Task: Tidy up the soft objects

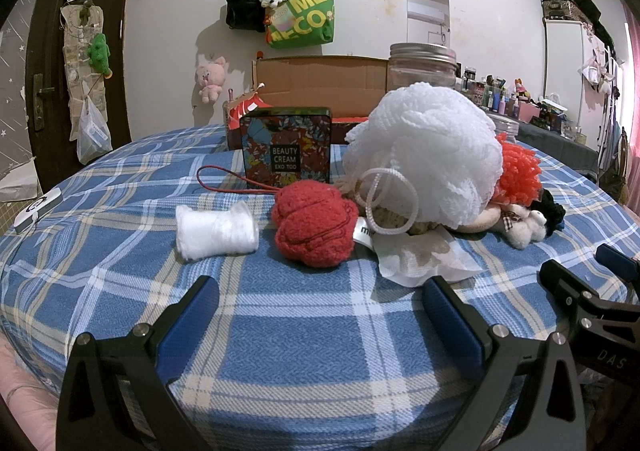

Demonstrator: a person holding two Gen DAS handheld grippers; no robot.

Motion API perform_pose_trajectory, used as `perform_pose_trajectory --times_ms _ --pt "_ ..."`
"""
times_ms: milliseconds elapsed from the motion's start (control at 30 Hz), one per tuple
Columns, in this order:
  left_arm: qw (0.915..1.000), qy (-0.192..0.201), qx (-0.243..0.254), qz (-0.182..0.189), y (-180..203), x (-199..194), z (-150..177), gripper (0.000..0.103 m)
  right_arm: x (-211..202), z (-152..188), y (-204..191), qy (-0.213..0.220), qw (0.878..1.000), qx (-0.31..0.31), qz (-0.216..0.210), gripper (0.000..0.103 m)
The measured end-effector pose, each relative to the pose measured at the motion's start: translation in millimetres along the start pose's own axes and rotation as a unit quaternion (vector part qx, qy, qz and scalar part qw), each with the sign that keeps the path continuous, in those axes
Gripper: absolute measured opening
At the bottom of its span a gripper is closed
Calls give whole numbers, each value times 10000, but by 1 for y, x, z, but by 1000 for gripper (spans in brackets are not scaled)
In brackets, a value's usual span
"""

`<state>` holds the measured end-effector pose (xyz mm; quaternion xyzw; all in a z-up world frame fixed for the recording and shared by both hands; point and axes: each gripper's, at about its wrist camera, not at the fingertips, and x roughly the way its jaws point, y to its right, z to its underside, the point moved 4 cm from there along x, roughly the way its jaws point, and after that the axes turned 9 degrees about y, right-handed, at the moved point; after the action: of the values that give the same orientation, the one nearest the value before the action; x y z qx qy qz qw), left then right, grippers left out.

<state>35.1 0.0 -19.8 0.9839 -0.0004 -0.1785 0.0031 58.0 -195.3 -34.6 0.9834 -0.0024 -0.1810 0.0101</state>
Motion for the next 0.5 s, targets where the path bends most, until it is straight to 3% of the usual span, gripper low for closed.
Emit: perform_pose_trajectory --times_ms 500 --pt "10000 -2 -14 16 0 0 0 103 1 0 0 -12 10000 1 -22 103"
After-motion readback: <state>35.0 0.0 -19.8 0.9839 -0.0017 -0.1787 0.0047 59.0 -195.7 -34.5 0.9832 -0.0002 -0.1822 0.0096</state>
